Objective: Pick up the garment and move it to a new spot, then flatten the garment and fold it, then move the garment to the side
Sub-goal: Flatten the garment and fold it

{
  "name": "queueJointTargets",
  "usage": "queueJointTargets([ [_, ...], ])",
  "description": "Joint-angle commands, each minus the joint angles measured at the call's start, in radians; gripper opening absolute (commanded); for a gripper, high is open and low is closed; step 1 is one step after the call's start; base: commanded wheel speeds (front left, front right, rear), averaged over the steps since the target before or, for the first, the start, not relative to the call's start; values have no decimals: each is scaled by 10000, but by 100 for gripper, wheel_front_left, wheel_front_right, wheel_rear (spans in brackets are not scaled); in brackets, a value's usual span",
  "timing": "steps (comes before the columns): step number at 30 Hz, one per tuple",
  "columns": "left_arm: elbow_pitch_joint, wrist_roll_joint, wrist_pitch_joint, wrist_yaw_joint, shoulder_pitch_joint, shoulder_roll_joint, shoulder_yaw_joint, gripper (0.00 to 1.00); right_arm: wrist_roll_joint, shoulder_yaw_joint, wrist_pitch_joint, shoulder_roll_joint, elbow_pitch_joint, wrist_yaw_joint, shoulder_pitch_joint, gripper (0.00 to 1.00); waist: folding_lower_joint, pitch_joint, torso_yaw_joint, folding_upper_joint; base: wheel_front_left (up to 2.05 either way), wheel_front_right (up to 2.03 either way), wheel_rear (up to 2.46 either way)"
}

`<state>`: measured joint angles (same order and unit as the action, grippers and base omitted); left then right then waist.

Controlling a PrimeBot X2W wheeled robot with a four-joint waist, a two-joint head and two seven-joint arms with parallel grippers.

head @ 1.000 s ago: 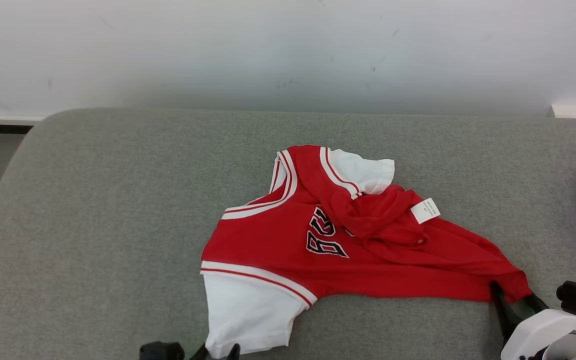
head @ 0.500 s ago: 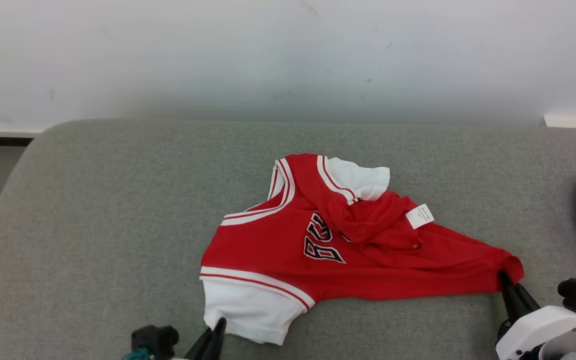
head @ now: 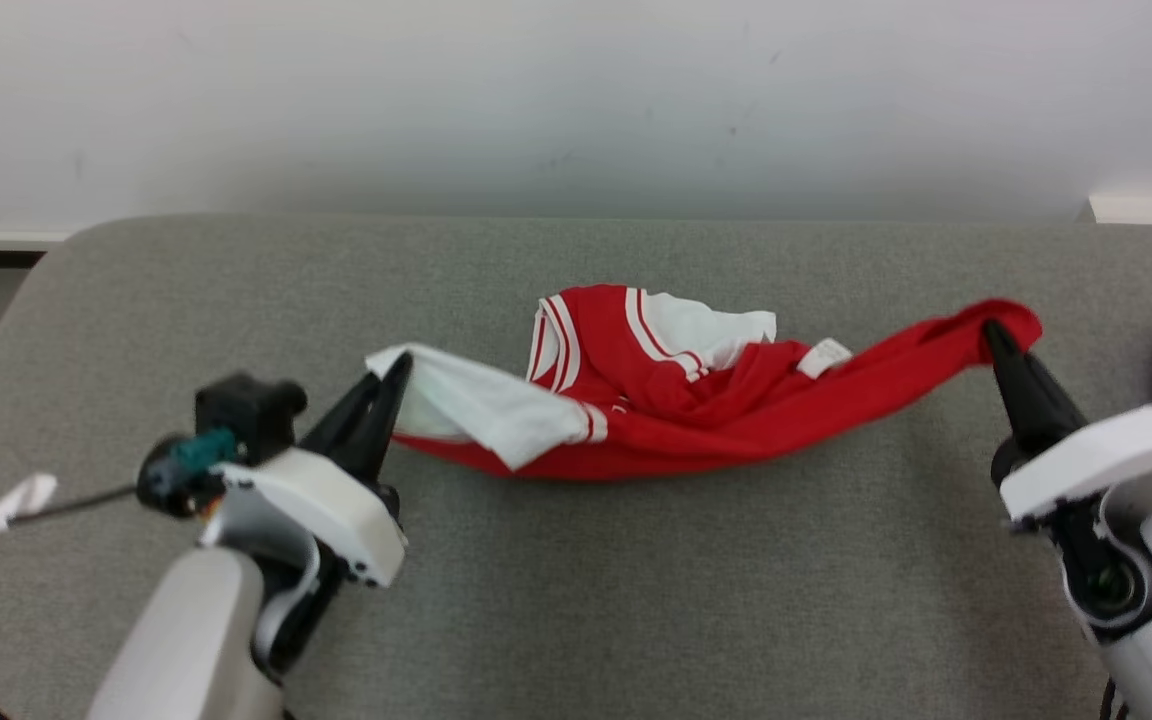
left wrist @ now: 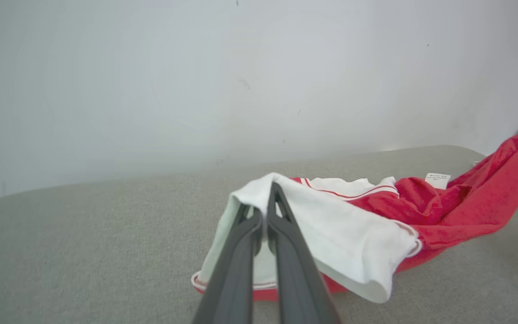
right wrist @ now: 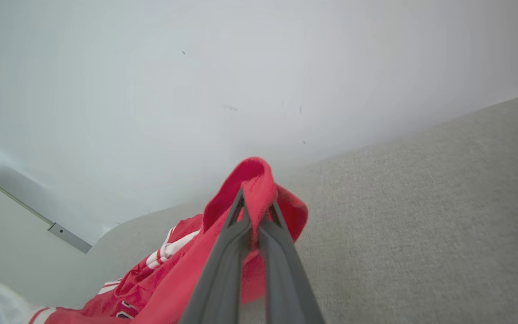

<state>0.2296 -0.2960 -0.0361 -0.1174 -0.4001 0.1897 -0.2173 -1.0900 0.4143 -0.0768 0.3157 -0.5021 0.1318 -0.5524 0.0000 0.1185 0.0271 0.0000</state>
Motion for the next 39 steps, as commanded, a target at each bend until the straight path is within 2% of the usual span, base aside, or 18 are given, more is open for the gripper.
queueJointTargets([
  [1, 204, 29, -42, -33, -434, 204, 39, 0, -124, -45, 107, 68, -40, -23, -395, 0, 0, 298, -69, 0, 0, 0, 0],
  [11, 3345, -674, 243, -111, -5793, 903, -557, 0, -1223, -430, 1339, -263, -1350, -23, -4609, 0, 0, 2177, -346, 0, 0, 0, 0],
  [19, 5262, -1342, 1229, -117, -9495, 1146, -1296, 0, -1098, -314, 1035, -321, -2079, -23, -7573, 0, 0, 3198, -486, 0, 0, 0, 0],
  [22, 5775, -1648, 1485, -119, -10694, 1019, -1399, 0, -1367, -489, 868, -357, -2304, -23, -8585, 0, 0, 3488, -471, 0, 0, 0, 0],
  [31, 7023, -2284, 1705, -119, -13568, 821, -1867, 0, -1425, -422, 463, 233, -2873, -23, -10965, 0, 0, 3784, -384, 0, 0, 0, 0],
  [39, 7735, -2656, 1637, -119, -15158, 851, -2346, 0, -1497, -149, 271, 422, -3705, -23, -12004, 0, 0, 3840, -485, 0, 0, 0, 0],
])
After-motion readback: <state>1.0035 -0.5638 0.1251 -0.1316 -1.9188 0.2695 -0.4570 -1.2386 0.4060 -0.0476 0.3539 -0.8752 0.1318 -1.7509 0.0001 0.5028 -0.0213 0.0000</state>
